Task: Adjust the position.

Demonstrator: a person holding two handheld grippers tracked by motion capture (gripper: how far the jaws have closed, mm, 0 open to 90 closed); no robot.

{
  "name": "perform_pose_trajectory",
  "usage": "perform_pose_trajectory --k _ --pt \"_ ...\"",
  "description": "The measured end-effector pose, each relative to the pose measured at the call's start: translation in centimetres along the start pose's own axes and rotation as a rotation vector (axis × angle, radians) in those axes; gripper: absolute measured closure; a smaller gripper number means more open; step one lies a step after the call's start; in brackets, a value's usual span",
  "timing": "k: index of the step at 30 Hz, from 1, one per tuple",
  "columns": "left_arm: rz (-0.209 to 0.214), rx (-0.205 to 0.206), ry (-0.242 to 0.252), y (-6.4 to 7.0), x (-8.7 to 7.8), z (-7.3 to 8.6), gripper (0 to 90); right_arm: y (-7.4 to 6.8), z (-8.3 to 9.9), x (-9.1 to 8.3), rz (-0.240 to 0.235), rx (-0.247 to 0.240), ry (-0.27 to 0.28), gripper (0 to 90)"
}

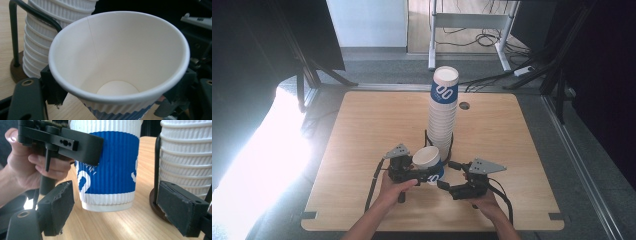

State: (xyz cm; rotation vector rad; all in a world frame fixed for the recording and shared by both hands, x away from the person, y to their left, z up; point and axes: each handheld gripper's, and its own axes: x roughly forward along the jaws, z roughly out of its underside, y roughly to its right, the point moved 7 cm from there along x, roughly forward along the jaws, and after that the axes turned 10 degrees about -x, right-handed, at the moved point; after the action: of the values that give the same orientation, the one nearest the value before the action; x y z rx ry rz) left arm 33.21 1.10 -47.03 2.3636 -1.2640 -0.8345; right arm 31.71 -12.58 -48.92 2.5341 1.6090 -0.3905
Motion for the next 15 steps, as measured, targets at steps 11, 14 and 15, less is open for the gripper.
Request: perform_pose_trajectory --k 11,14,15 --pt "-0.087 0.233 -0.104 1.6 0.9 0.9 20.8 -0.9 0.7 1.0 -0.022 -0.040 -0.077 13.5" --pt "-0.086 0.268 -0.134 1.8 1.2 1.3 20.8 -1.1 1.0 1.3 -0.019 -0.057 -0.099 13.5" --pt "-0.082 0.276 -0.142 1.8 1.2 1.4 20.8 -1.2 1.0 1.4 -0.018 -0.065 -0.104 13.6"
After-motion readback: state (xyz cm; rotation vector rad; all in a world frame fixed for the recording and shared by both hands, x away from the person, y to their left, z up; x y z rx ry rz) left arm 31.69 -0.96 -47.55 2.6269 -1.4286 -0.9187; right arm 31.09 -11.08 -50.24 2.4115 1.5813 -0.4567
